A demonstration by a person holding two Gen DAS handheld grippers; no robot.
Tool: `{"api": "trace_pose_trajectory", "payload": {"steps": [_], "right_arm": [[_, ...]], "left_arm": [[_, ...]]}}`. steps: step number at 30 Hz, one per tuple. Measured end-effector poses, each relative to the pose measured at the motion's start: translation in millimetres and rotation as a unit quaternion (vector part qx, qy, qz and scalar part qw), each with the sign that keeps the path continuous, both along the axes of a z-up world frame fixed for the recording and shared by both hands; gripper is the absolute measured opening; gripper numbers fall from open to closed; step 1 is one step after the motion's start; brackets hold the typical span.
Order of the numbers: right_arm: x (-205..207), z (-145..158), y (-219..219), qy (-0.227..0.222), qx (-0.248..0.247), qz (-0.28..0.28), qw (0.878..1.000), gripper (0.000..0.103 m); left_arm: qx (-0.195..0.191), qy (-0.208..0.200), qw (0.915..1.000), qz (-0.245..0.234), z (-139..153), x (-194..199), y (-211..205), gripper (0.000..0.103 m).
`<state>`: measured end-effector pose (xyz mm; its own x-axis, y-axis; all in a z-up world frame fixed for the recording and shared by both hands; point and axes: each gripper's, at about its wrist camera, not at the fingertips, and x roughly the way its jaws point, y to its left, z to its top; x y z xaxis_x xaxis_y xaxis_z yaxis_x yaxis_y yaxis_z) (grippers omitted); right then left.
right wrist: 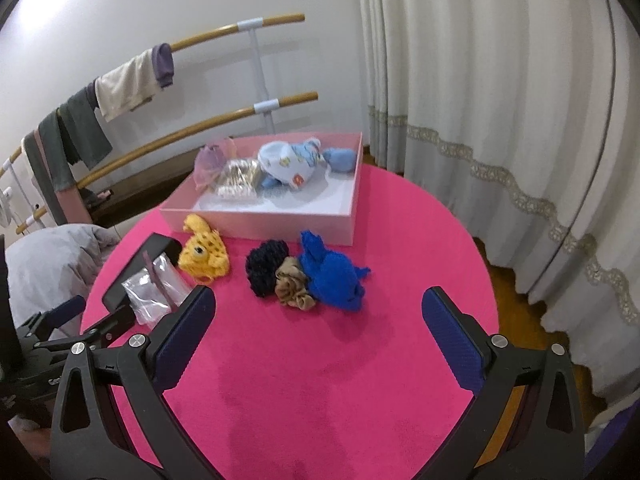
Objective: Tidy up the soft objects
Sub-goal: 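Withdraw both tools and move toward the remaining items on the table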
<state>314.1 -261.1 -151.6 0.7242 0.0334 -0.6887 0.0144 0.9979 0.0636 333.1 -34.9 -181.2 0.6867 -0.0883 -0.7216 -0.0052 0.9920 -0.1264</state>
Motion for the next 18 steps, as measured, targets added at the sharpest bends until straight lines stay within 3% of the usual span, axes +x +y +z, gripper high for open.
{"api": "trace_pose_trajectory", "payload": {"steps": [6,18], "right_arm": [[11,-19,-7,0.022,-0.001,-0.004,1.0,0.103],[32,-49,-18,0.054,0.01,-0.01,0.998,0.103]], "left_arm": [[-0.018,0.048,0.9985,0.021,-41,31,-4,0.103],[-0.059,0.048,0.9967,0.028,-59,65,-2,0.102]]}}
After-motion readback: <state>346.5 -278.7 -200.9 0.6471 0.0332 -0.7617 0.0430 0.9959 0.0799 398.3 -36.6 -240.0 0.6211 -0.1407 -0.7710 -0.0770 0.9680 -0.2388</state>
